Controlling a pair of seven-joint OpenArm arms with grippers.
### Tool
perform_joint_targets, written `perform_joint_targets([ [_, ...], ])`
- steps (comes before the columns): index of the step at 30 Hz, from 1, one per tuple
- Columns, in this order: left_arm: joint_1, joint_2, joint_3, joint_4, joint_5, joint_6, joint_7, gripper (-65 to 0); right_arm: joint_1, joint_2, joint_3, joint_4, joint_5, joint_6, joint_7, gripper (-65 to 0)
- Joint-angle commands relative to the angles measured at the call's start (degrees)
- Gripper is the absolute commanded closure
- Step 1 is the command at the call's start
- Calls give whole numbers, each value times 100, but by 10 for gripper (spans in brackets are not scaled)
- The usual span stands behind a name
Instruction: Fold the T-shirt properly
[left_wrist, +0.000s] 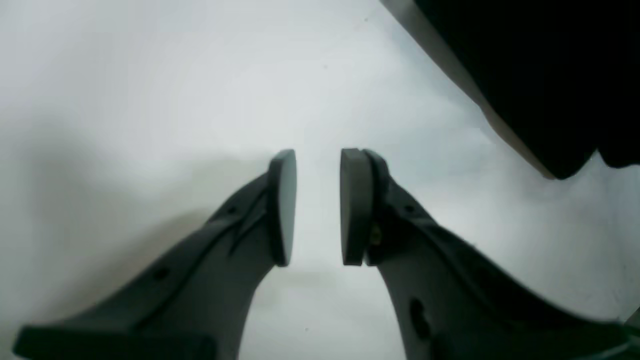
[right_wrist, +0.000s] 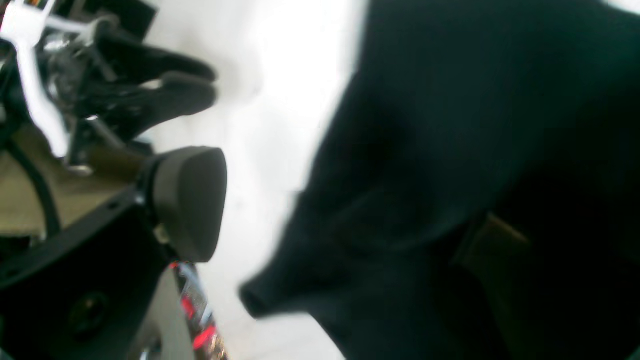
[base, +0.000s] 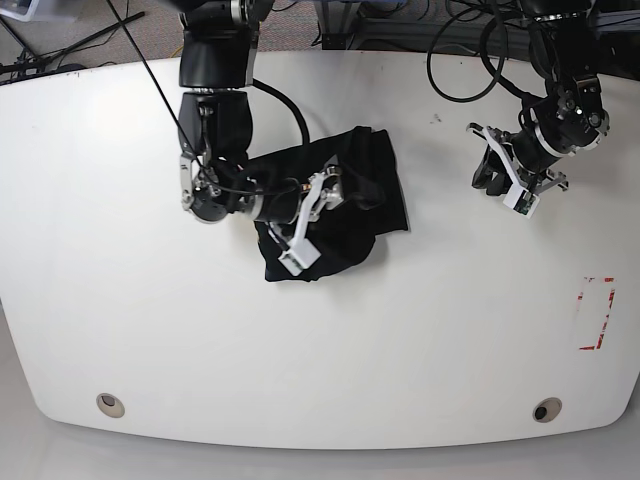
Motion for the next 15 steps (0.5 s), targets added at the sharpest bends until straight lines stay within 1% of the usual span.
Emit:
perform_joint_targets([
  [1,-36,-58,-24,129,-111,-8,-138,-128,213,-182,-265,61,203,36,188,-561],
  [3,-36,-58,-24,129,-111,-8,-138,-128,300,-288,-503,70,168,36,294,-561],
  [6,-36,-58,-24,138,-111,-8,-138,-128,424,-296,-933,61,168,36,601,-561],
  [8,-36,-67,-24,209,-111,-8,-138,-128,494,-288,-1083,61,168,36,768,-561],
  [11,-36,-67,-24,428,-103,-8,-138,-128,564,-279,-1056,78,212,36,804,-561],
  [13,-36,-67,-24,613,-103,-8,-138,-128,626,-86,-916,149,212,36,804,-561],
  [15,-36,-67,-16,745,-103,-8,-138,-129,635,20,-766,254,212,36,804,-561],
])
